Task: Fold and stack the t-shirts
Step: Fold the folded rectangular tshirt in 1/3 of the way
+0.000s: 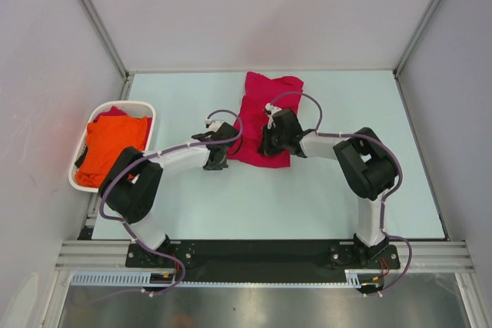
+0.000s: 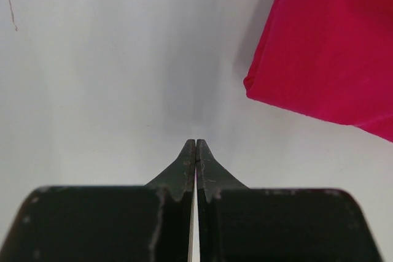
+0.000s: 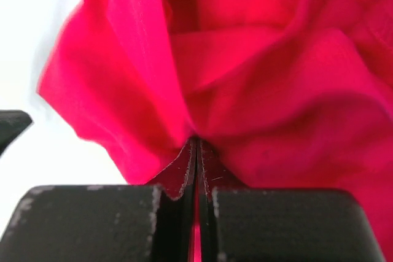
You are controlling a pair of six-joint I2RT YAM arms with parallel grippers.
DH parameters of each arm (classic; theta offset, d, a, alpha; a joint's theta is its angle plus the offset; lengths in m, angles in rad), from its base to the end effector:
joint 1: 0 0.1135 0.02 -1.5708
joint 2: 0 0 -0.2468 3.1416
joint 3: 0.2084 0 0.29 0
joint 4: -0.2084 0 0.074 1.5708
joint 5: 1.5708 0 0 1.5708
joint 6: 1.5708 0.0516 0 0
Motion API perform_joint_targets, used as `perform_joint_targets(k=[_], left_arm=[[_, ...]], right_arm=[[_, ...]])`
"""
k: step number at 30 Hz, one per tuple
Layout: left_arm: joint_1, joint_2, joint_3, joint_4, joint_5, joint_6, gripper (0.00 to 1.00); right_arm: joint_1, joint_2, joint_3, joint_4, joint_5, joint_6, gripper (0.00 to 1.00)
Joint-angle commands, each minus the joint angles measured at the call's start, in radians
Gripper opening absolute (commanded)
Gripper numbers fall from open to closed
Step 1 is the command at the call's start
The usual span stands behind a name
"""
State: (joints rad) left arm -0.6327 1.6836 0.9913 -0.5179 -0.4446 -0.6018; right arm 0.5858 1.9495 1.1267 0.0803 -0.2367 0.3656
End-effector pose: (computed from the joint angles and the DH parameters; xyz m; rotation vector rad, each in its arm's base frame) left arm 0.2930 -0.1873 0.1110 -0.0666 2.5897 0.2040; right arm 0.3597 0.2532 0.0917 -0.3894 2.3778 0.7387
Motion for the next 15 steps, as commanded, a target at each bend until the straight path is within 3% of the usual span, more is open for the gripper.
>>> perform_joint_targets(k=[1,8,15], left_arm=[[-0.009,-0.002,0.027,0.007,-0.031,-0.007,0.0],[-0.009,-0.028,0.017,-0.008,-0.048,-0.01,0.0],[-0.009,-0.025,0.01,-0.01,-0.054,-0.015,0.0]], right_arm=[[0.0,0.089,0.114,0.016,0.106,-0.019,0.0],[-0.003,0.141,0.277,0.07,0.321,-0.069,0.0],[-0.027,0.189,0.412,0.058,0.375,-0.106,0.0]])
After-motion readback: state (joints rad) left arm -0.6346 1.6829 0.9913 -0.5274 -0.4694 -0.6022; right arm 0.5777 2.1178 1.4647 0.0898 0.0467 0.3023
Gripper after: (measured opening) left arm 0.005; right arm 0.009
